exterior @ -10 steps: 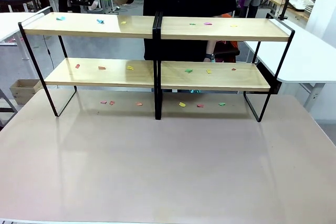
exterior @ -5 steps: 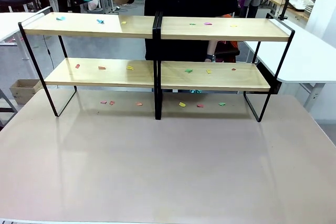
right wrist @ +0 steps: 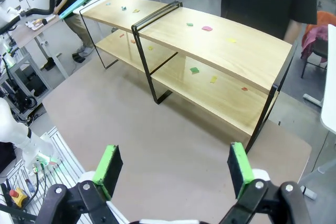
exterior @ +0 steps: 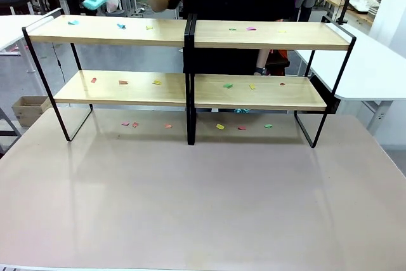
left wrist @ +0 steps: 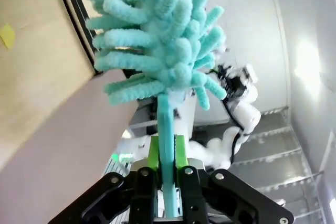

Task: Clean the shelves.
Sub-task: Pick up the Duster when the human hands it over.

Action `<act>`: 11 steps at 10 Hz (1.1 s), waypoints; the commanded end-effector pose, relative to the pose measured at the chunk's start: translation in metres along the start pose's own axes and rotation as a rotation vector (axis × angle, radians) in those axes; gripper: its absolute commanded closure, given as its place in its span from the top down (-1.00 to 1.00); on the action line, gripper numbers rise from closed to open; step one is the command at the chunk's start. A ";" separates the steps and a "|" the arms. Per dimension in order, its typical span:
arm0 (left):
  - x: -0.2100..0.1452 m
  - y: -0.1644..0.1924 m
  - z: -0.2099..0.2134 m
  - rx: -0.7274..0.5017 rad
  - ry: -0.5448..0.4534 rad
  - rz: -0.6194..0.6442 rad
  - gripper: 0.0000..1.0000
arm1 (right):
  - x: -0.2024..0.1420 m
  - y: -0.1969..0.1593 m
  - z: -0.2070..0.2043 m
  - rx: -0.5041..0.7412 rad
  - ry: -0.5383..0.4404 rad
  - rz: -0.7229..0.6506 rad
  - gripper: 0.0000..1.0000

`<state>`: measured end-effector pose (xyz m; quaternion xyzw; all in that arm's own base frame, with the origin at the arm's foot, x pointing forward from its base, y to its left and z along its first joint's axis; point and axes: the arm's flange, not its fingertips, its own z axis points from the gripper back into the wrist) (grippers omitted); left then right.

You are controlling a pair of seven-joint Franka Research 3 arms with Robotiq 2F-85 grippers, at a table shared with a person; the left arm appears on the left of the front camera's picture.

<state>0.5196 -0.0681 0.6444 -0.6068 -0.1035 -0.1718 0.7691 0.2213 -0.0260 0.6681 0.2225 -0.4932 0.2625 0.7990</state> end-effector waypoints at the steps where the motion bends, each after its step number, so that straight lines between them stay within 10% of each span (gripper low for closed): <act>1: -0.065 -0.041 0.019 0.030 0.157 -0.192 -1.00 | -0.001 -0.001 0.001 -0.001 0.003 -0.005 1.00; 4: -0.147 -0.079 0.039 0.276 0.081 -0.258 -1.00 | -0.001 -0.001 0.001 -0.001 0.003 -0.005 1.00; 5: -0.098 -0.068 0.026 0.136 0.223 -0.209 -1.00 | -0.001 -0.001 0.001 -0.001 0.003 -0.005 1.00; 8: -0.130 -0.083 0.034 0.191 0.205 -0.231 -0.74 | -0.001 -0.001 0.001 -0.001 0.003 -0.005 1.00; 11: -0.090 -0.101 -0.013 0.262 0.211 -0.062 -0.74 | -0.001 -0.001 0.001 -0.001 0.003 -0.005 1.00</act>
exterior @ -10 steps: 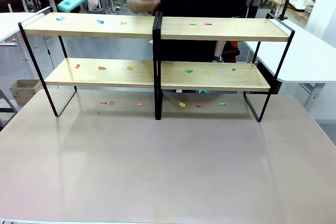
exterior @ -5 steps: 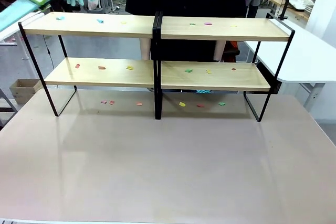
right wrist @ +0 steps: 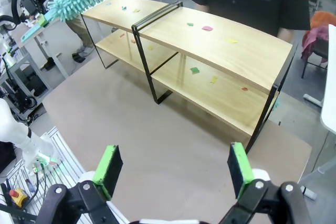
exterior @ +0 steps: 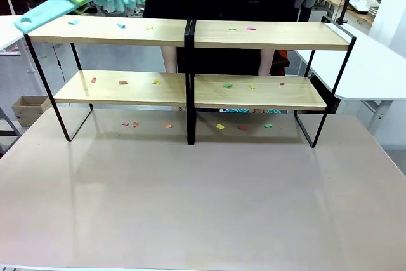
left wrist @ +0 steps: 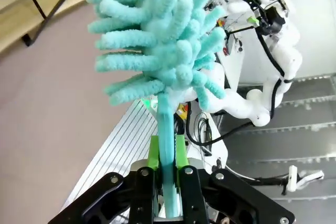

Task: Clean the shelves.
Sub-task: Pick up the Duster when the human hands it over.

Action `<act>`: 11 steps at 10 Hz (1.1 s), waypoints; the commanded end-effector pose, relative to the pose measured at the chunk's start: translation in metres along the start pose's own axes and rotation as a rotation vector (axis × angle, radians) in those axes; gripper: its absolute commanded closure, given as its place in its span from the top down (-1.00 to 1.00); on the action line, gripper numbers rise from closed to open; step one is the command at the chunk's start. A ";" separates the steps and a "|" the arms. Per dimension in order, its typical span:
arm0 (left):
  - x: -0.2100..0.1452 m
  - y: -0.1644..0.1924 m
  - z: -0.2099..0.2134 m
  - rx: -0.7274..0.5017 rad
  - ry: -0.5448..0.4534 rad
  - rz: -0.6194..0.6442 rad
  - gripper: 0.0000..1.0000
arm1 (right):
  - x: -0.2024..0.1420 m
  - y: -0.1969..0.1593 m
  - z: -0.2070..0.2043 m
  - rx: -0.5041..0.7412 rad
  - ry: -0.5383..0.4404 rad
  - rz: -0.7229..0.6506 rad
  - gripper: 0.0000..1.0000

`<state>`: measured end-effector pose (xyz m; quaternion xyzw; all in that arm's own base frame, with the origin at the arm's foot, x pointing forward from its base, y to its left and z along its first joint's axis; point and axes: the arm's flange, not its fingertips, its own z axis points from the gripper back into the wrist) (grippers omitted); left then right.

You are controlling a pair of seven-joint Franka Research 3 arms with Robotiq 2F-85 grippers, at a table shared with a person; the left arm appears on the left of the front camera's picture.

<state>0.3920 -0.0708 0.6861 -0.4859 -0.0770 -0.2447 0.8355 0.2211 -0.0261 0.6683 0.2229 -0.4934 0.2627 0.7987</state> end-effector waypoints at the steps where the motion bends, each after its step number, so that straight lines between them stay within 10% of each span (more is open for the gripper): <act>1: 0.034 -0.020 -0.017 0.142 -0.053 0.090 -0.74 | -0.001 -0.001 0.001 -0.002 0.004 -0.005 1.00; 4: 0.048 -0.018 -0.034 0.438 -0.077 0.115 -0.74 | -0.001 -0.001 0.001 -0.002 0.004 -0.005 1.00; 11: 0.050 -0.005 -0.045 0.490 -0.050 0.052 -0.74 | -0.001 -0.001 0.001 -0.002 0.004 -0.005 1.00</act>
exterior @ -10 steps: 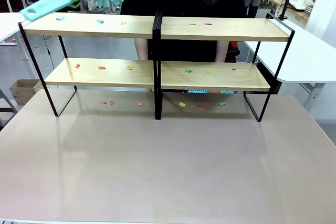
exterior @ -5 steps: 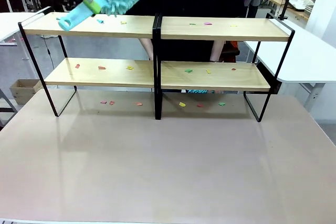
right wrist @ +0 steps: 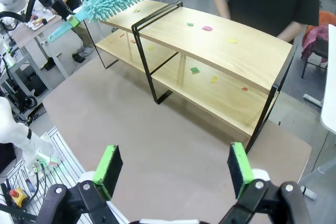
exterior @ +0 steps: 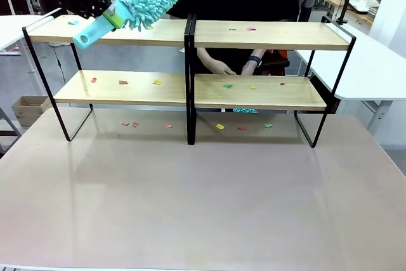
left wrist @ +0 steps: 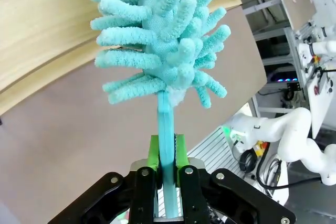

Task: Clean the shelves.
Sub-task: Pick up the Duster when the human hands it over, then clean a randomly selected level of the Shelf with the Duster.

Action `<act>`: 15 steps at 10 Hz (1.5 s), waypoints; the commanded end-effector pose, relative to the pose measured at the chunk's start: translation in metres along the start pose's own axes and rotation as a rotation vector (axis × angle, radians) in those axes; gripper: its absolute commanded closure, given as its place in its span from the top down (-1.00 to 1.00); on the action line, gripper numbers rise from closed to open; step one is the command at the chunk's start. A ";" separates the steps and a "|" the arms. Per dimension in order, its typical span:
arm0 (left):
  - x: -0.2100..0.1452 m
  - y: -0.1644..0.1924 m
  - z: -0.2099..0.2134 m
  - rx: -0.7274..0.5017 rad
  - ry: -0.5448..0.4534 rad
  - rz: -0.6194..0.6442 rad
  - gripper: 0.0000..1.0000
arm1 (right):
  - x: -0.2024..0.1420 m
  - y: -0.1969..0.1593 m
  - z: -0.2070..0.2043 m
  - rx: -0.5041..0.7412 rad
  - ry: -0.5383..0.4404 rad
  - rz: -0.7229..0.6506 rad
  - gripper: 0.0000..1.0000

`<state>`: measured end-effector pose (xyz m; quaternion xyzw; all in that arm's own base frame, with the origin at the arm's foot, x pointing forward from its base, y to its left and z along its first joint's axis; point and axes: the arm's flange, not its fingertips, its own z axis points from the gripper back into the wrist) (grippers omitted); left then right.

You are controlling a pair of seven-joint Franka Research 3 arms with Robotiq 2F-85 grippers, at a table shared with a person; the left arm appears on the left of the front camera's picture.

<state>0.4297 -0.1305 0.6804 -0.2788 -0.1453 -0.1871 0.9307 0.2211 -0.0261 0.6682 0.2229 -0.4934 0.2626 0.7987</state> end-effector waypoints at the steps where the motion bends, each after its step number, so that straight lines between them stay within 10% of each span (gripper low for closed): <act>1: 0.000 -0.001 0.005 0.004 0.006 0.005 -0.74 | -0.001 -0.001 0.001 -0.002 0.004 -0.005 1.00; 7: 0.000 0.001 0.001 -0.004 -0.001 0.001 -0.74 | -0.001 -0.001 0.001 -0.002 0.004 -0.005 1.00; 15: 0.017 0.008 -0.034 0.337 0.075 0.169 -0.74 | -0.001 -0.001 0.001 -0.002 0.004 -0.005 1.00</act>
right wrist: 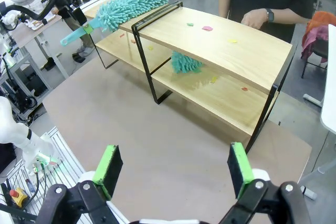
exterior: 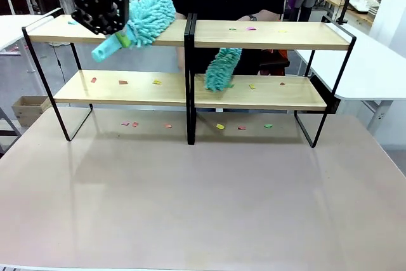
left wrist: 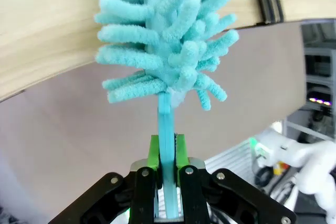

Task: Clean the shelves.
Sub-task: Clean a randomly selected level of the Shelf with the Duster.

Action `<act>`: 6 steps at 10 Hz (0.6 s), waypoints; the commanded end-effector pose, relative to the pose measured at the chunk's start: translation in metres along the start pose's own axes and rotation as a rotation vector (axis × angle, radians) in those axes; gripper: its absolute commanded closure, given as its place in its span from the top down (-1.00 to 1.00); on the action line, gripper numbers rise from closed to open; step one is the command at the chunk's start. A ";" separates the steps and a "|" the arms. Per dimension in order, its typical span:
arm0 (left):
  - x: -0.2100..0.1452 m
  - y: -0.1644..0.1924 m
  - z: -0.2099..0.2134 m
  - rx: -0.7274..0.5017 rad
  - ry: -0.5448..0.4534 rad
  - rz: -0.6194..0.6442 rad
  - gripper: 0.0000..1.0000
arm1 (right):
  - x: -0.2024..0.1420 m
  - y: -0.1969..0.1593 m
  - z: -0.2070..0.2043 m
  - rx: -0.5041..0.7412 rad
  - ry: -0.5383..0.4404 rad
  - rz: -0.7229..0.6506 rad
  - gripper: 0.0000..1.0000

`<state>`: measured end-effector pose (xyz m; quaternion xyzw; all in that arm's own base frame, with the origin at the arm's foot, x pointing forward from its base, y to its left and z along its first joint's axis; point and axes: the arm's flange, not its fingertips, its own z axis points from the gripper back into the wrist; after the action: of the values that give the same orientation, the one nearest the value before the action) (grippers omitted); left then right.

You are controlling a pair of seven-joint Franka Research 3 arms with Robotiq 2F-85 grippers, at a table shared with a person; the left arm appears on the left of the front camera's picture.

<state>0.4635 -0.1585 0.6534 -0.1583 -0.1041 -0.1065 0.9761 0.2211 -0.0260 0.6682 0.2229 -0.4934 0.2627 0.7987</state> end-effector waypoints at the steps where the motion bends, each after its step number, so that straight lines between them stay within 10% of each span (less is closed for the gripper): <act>1: -0.016 0.024 0.016 0.158 -0.027 0.040 -0.74 | -0.001 -0.001 0.001 -0.002 0.004 -0.005 1.00; 6: -0.048 0.135 0.058 0.424 0.081 0.292 -0.74 | -0.001 -0.001 0.001 -0.002 0.004 -0.005 1.00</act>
<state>0.4410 -0.0155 0.6534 0.0301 -0.0769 0.0279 0.9962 0.2212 -0.0261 0.6682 0.2230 -0.4933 0.2627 0.7987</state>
